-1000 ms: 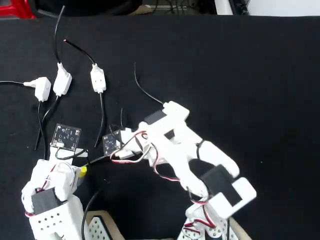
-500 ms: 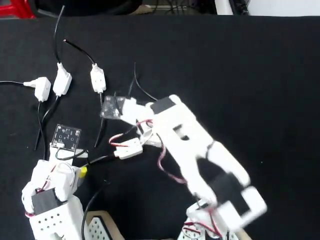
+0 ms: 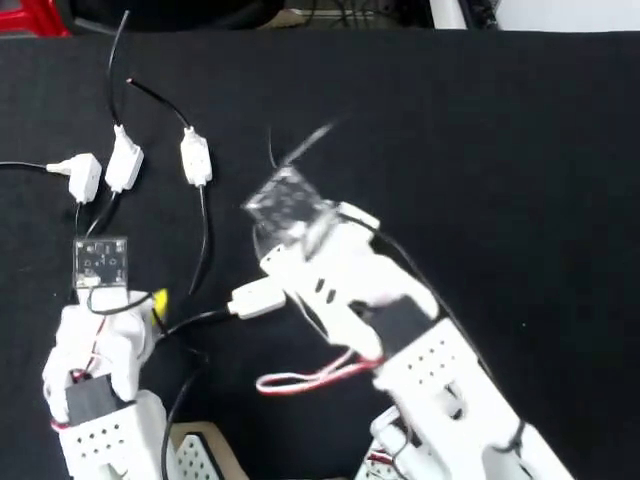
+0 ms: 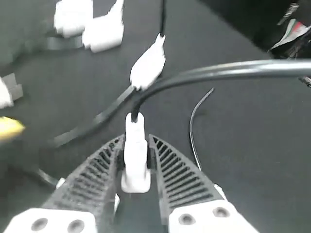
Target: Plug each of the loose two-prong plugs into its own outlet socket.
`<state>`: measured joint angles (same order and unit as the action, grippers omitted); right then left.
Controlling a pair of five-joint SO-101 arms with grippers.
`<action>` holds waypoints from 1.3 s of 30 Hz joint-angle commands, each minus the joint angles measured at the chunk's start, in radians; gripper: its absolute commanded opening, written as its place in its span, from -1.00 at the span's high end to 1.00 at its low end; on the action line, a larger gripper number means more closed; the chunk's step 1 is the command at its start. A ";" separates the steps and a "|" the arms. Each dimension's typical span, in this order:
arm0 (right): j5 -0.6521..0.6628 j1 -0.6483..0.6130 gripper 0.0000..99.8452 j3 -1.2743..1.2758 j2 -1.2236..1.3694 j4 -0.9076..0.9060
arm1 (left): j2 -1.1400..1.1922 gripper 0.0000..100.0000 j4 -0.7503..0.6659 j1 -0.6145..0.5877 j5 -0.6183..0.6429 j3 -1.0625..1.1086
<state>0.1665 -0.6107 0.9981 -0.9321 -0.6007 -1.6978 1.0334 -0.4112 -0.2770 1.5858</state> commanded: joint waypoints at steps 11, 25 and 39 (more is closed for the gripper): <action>-0.517 -0.017 0.98 0.257 -0.082 0.414 | -0.008 0.41 -0.377 0.424 0.203 0.015; -0.526 -0.149 0.98 0.231 -0.087 0.245 | -0.008 0.40 -0.423 0.423 0.354 0.016; -0.493 -0.071 0.98 0.229 -0.082 0.338 | -0.008 0.40 -0.295 0.424 0.229 0.027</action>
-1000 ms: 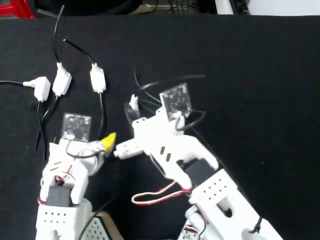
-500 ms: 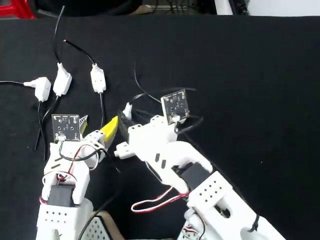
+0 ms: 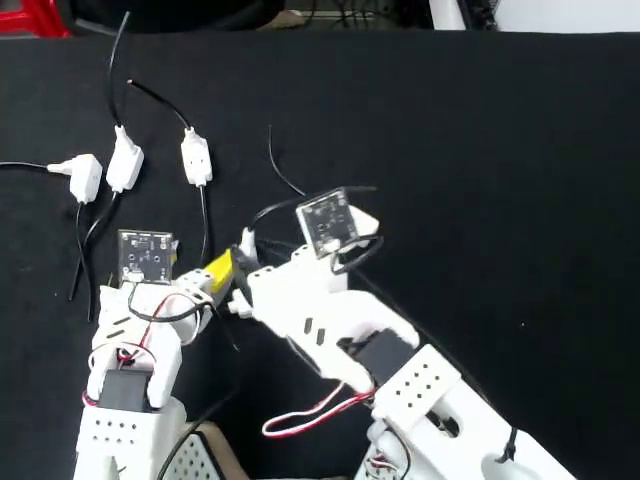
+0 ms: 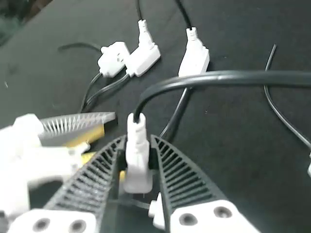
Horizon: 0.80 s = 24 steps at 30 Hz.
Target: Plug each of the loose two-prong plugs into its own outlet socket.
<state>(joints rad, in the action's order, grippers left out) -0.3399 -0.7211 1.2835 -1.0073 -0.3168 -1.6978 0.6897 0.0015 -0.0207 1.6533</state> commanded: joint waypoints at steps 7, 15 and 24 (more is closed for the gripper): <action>0.011 0.003 0.98 0.061 -0.005 0.255 | -0.008 0.40 0.123 0.099 -0.043 -0.074; 0.012 -0.037 0.98 0.111 -0.005 0.255 | -0.008 0.40 0.101 0.044 0.072 -0.119; 0.018 -0.072 0.98 -0.019 -0.004 -0.012 | -0.008 0.40 0.048 -0.047 0.112 -0.116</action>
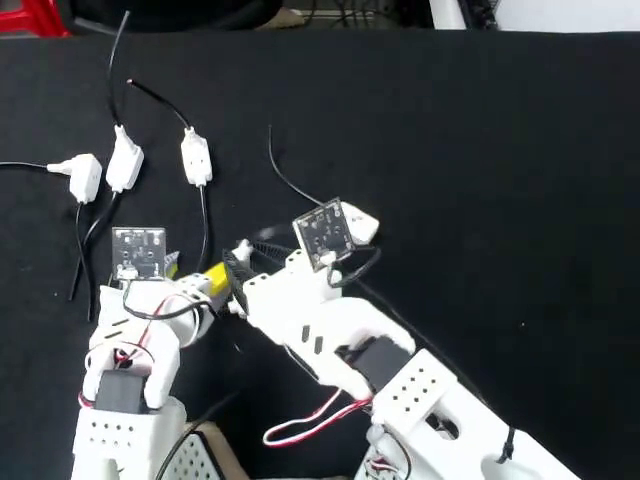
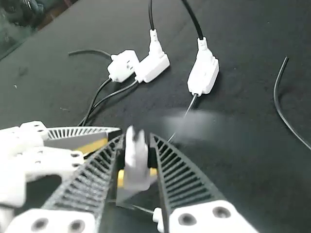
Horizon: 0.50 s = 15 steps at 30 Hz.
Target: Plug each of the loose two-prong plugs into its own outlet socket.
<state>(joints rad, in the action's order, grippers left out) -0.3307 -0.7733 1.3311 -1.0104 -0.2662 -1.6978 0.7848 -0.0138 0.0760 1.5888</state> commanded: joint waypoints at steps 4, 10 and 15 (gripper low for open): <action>0.011 -0.020 0.98 -0.082 -0.001 -0.094 | -0.008 0.40 -0.046 -0.031 0.015 -0.050; 0.044 -0.015 0.98 -0.110 -0.001 -0.138 | -0.008 0.40 -0.043 -0.036 0.011 -0.042; 0.055 0.048 0.98 -0.246 0.090 -0.296 | -0.008 0.40 -0.032 -0.062 -0.038 -0.022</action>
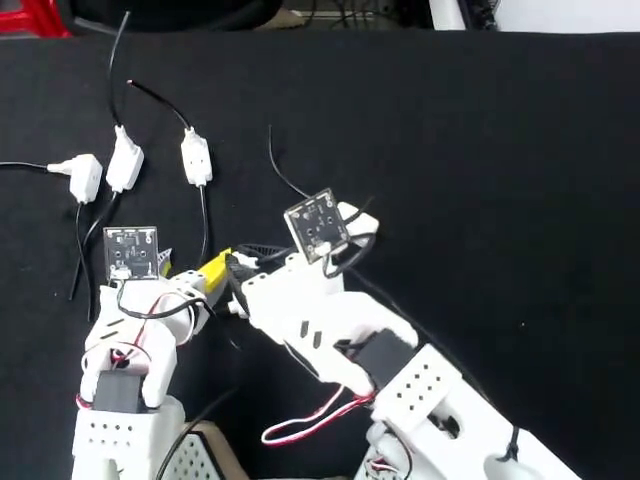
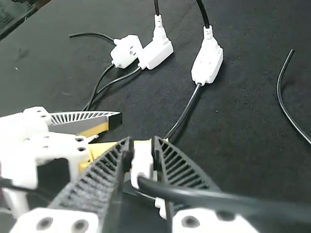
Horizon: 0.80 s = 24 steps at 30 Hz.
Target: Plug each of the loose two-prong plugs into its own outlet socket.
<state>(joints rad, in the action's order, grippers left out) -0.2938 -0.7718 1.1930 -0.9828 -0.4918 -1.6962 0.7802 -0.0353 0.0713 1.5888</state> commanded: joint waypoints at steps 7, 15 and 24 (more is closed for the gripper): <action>0.040 0.103 0.98 -0.259 0.392 -0.133 | -0.009 0.41 0.132 -0.189 -0.265 -0.021; 0.040 0.181 0.98 -0.334 0.578 -0.178 | -0.009 0.41 0.209 -0.268 -0.477 0.090; 0.038 0.196 0.98 -0.412 0.685 -0.227 | -0.009 0.41 0.206 -0.266 -0.480 0.099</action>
<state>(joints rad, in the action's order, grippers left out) -0.2631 -0.5984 0.8477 -0.3153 -0.7158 -1.6978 0.9858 -0.2900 -0.4043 1.6824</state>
